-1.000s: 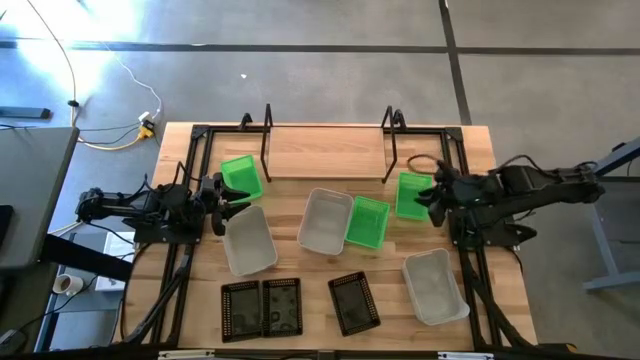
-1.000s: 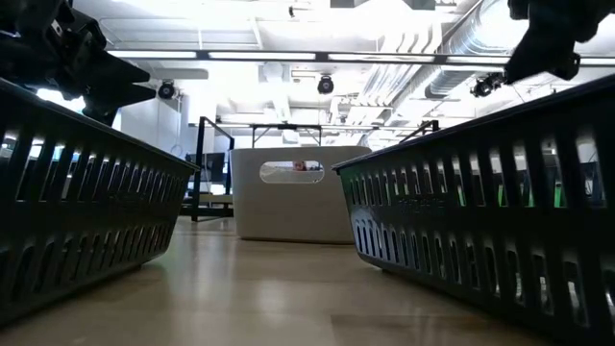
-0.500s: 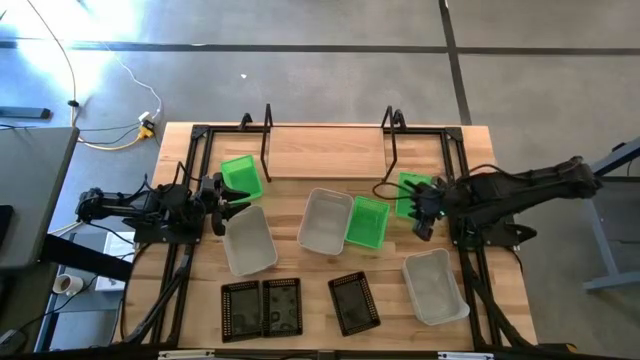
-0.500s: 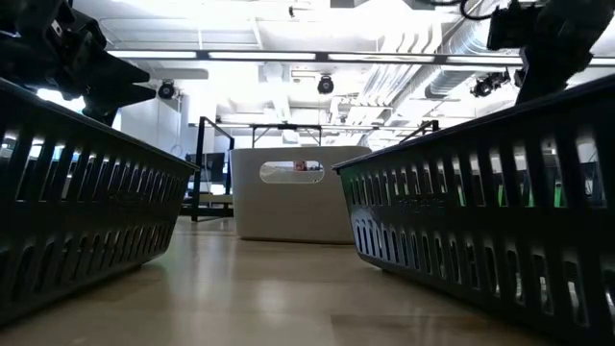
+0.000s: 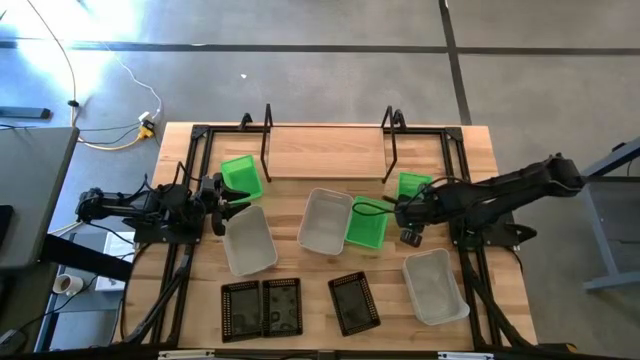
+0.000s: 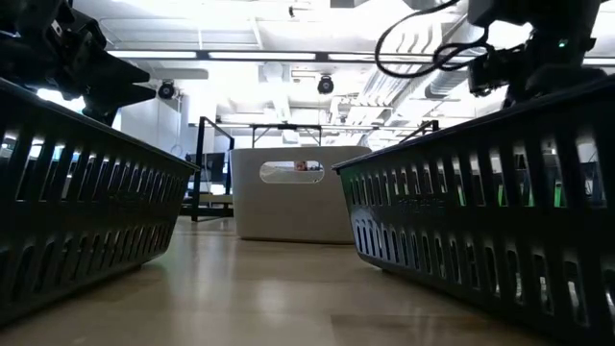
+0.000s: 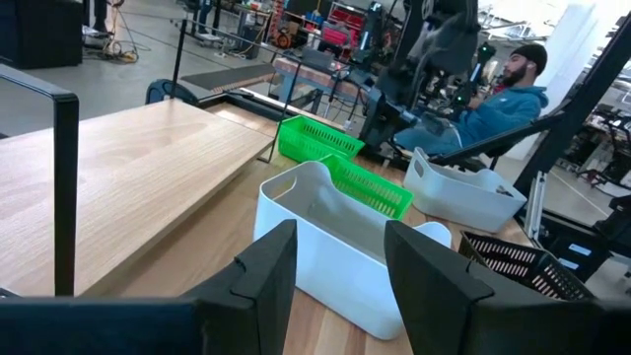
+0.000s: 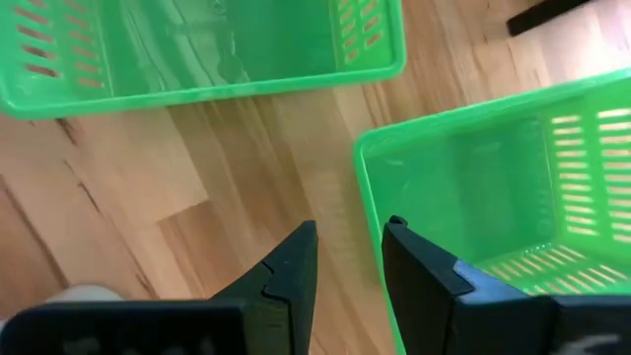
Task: Stack baskets on shelf by color
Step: Put the top right green bin on the shelf
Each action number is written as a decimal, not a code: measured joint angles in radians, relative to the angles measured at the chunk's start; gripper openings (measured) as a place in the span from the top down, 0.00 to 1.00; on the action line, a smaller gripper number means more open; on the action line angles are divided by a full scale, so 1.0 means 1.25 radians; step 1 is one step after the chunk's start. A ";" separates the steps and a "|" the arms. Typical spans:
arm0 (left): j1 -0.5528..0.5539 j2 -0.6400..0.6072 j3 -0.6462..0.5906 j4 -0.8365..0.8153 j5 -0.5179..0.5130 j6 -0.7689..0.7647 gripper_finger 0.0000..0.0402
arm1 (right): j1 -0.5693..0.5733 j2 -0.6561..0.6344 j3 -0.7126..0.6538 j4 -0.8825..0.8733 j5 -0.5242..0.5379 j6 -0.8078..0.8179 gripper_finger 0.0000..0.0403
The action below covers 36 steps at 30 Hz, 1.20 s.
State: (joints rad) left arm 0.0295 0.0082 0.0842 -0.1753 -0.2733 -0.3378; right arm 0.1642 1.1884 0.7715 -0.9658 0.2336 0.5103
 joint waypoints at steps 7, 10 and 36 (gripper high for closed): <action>0.000 0.000 0.000 -0.001 0.000 0.000 0.64 | 0.000 0.039 0.000 -0.002 0.001 0.006 0.75; 0.000 0.000 0.000 -0.003 0.000 0.000 0.64 | -0.001 0.052 0.000 -0.002 0.004 0.005 0.75; 0.000 0.000 0.000 -0.006 0.000 0.000 0.64 | -0.045 0.237 0.035 -0.026 -0.032 0.026 0.97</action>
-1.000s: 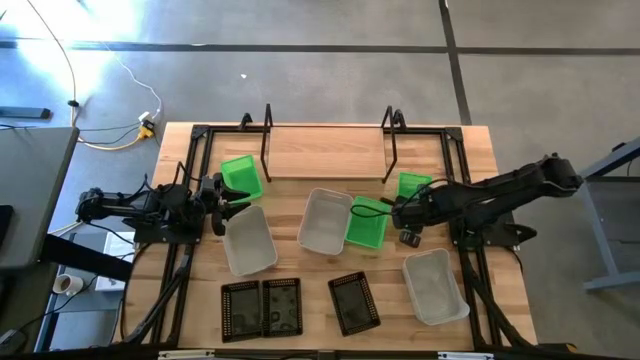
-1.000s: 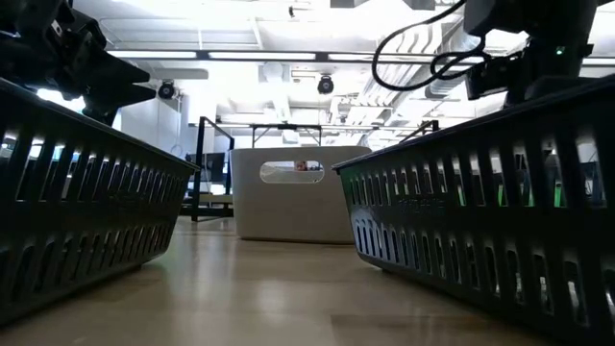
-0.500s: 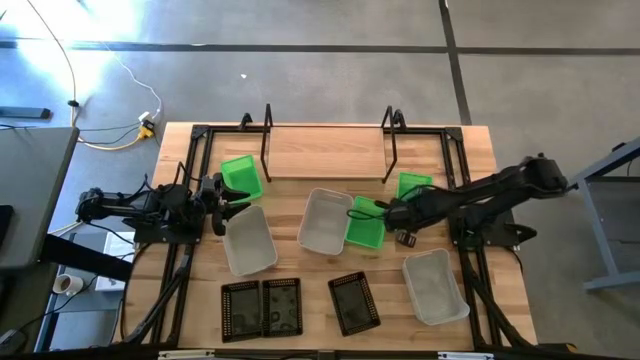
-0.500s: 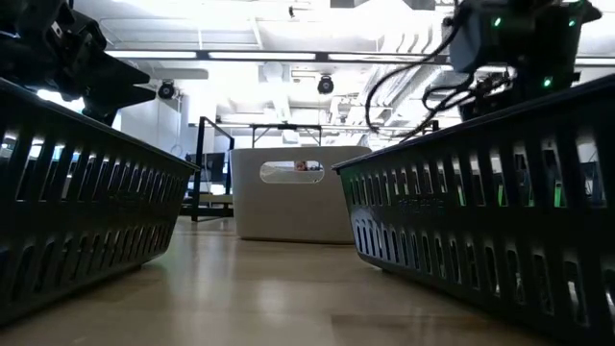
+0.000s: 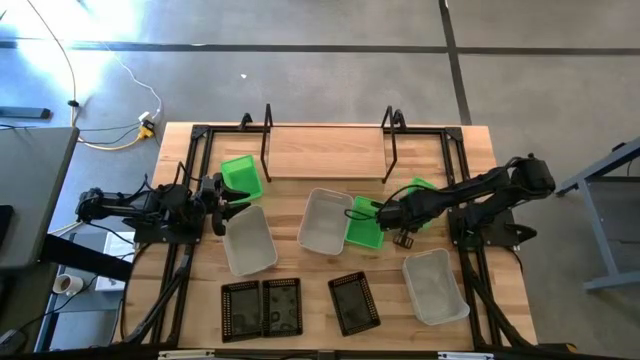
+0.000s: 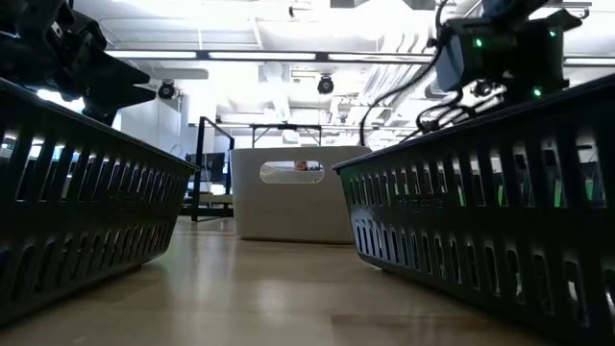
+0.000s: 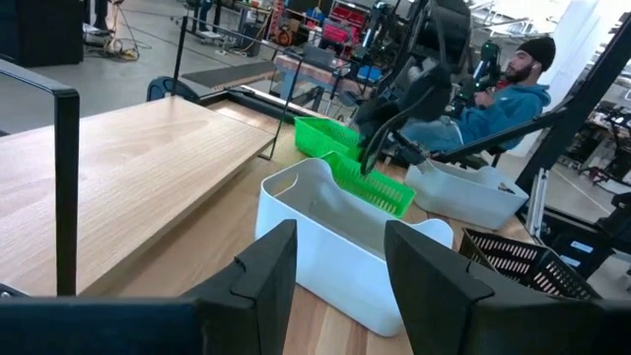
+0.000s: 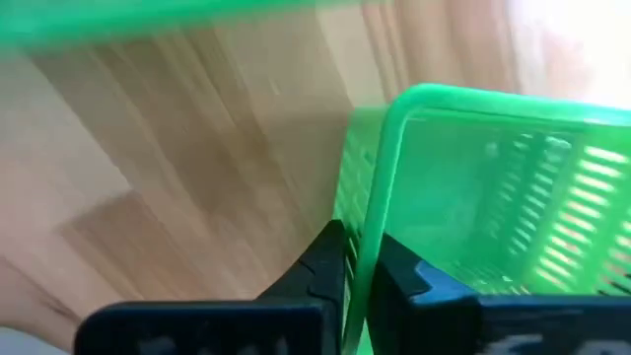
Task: Stack baskets on shelf by color
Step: Put the top right green bin on the shelf
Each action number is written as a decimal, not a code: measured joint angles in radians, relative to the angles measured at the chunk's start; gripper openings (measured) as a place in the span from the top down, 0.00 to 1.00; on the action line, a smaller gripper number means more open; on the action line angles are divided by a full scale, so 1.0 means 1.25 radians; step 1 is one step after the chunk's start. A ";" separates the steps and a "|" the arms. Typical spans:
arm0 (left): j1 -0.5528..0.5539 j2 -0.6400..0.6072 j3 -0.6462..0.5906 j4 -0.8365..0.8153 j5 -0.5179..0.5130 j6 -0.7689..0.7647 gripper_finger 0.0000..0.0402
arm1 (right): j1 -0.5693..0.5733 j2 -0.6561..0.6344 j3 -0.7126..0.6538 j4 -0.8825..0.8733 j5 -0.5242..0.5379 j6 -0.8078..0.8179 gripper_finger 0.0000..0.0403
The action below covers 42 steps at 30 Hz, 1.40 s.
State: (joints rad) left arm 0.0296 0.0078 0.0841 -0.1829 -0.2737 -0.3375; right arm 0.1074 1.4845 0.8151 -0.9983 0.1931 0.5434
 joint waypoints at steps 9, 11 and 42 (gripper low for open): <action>0.000 0.000 0.000 0.000 -0.005 0.000 0.64 | 0.001 0.000 0.143 -0.102 -0.003 0.056 1.00; 0.000 0.000 0.000 0.000 -0.005 0.000 0.64 | 0.007 0.000 0.178 -0.133 -0.014 0.076 1.00; 0.000 0.000 0.000 0.000 -0.005 0.000 0.64 | 0.043 0.002 0.502 0.002 0.070 -0.356 1.00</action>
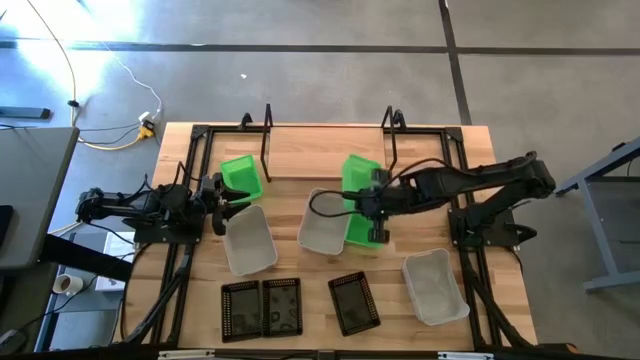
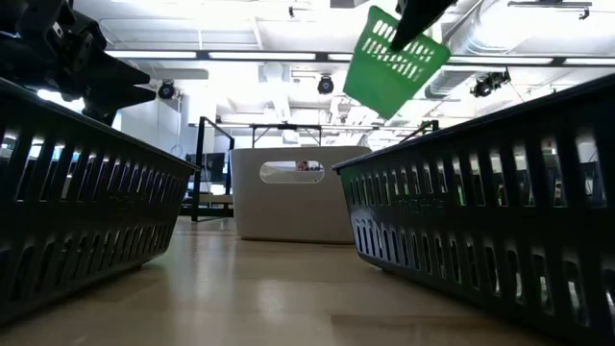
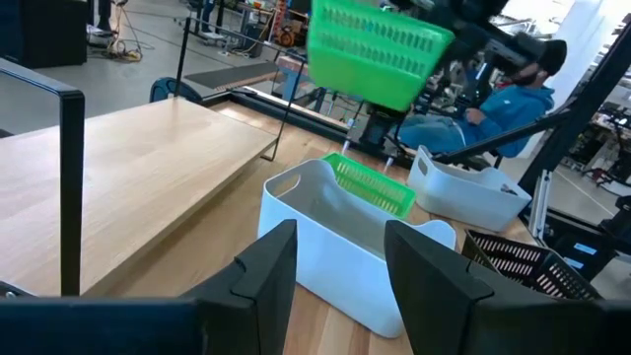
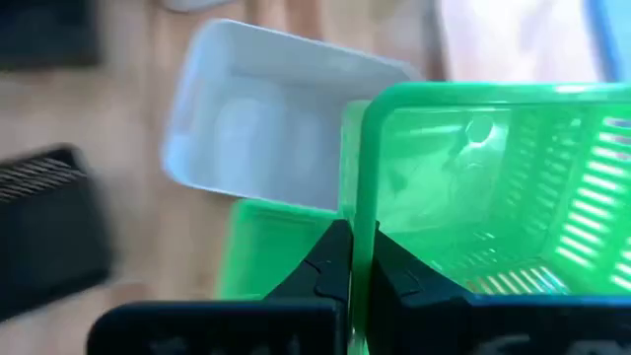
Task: Stack baskets on shelf by color
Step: Put the top right green bin on the shelf
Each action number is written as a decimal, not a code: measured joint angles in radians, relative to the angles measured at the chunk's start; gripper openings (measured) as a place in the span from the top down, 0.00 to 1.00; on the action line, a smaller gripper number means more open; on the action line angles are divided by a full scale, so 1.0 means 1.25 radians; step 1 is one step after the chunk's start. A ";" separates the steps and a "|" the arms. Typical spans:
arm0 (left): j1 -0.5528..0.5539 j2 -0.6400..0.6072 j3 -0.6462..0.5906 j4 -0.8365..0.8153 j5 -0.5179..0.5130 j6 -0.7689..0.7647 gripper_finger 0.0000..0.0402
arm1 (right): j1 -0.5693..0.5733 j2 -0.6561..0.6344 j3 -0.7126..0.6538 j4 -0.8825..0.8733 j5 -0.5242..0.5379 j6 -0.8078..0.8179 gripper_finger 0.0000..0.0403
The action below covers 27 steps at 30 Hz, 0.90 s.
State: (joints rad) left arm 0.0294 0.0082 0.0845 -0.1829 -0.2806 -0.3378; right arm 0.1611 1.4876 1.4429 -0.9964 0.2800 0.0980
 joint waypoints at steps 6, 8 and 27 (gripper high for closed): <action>0.000 0.000 0.000 0.000 0.000 0.000 0.64 | -0.075 0.004 -0.001 0.036 0.083 -0.154 1.00; 0.000 0.000 0.000 0.000 -0.001 0.000 0.64 | -0.112 0.005 -0.001 0.038 0.085 -0.193 1.00; 0.000 0.000 0.000 -0.006 -0.018 0.000 0.64 | -0.300 0.077 -0.001 0.002 0.013 -0.303 1.00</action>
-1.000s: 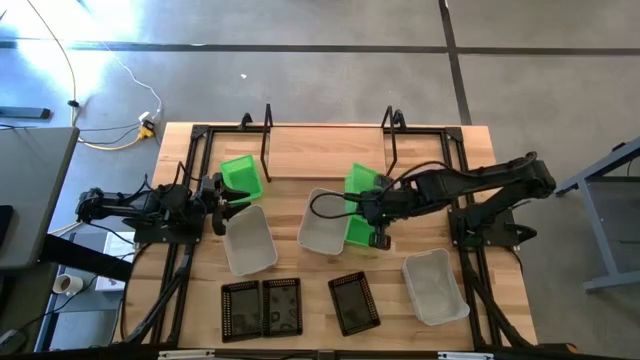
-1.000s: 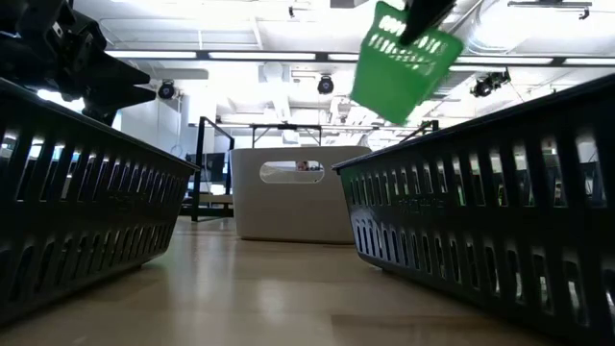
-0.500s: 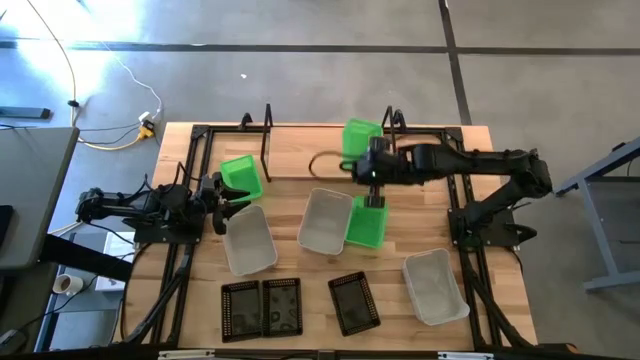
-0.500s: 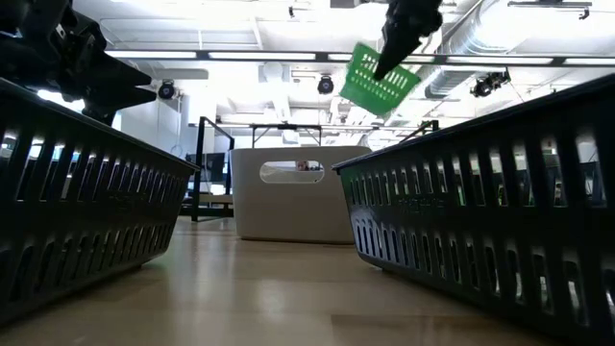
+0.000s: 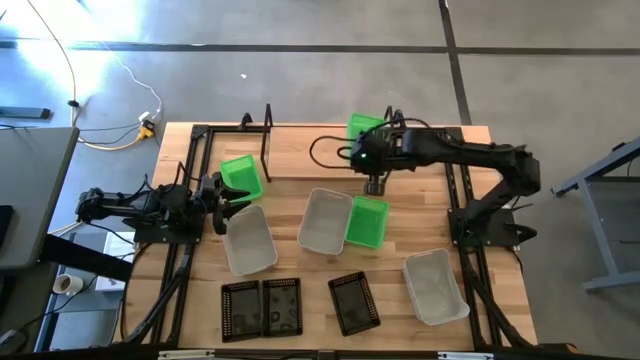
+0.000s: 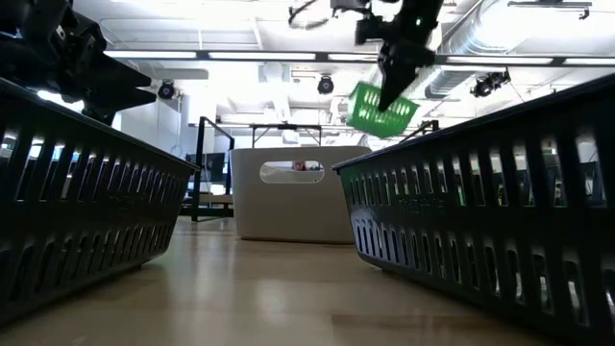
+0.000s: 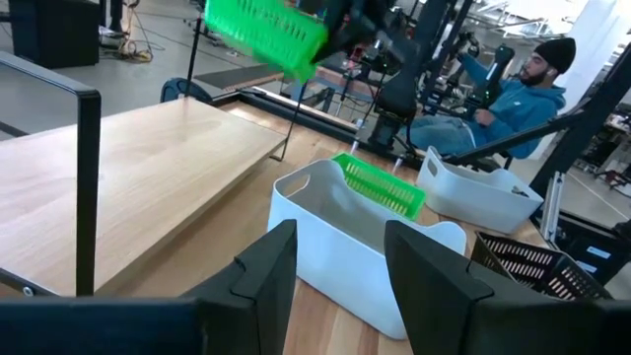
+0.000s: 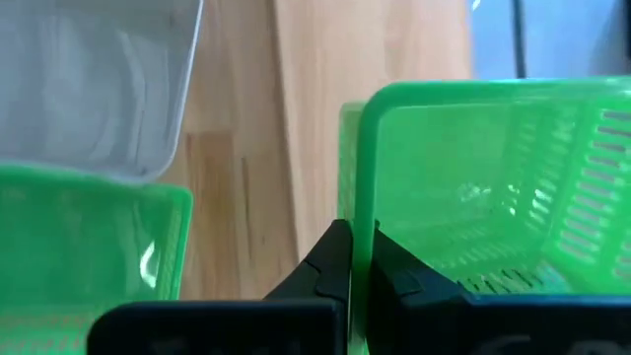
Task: Stack baskets on shelf by color
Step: Put the top right green bin on the shelf
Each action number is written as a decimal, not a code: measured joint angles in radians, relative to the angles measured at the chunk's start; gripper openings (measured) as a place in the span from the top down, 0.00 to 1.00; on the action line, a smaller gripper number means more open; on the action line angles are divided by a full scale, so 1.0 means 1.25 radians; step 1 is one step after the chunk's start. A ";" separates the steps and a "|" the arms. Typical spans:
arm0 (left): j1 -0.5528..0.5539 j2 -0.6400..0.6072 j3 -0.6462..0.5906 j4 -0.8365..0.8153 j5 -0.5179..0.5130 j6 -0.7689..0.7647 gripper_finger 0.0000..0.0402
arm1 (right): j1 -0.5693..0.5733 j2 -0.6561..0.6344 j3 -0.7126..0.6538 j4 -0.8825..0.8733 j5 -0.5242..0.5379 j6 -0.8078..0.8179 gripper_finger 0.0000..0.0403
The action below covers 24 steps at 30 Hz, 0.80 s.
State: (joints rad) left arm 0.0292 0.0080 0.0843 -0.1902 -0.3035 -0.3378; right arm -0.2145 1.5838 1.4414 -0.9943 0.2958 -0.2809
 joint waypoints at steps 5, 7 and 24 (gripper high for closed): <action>0.000 0.000 0.000 0.000 0.000 0.000 0.64 | -0.001 0.075 0.000 -0.032 -0.010 -0.007 1.00; 0.000 0.000 0.000 0.000 0.000 0.000 0.64 | -0.001 0.103 0.000 -0.035 -0.012 -0.007 1.00; 0.000 0.000 0.000 0.000 0.003 -0.002 0.64 | -0.055 0.196 0.000 -0.029 0.019 -0.043 1.00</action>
State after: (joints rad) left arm 0.0292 0.0079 0.0844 -0.1898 -0.2996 -0.3401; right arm -0.2834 1.8282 1.4410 -1.0306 0.3191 -0.3347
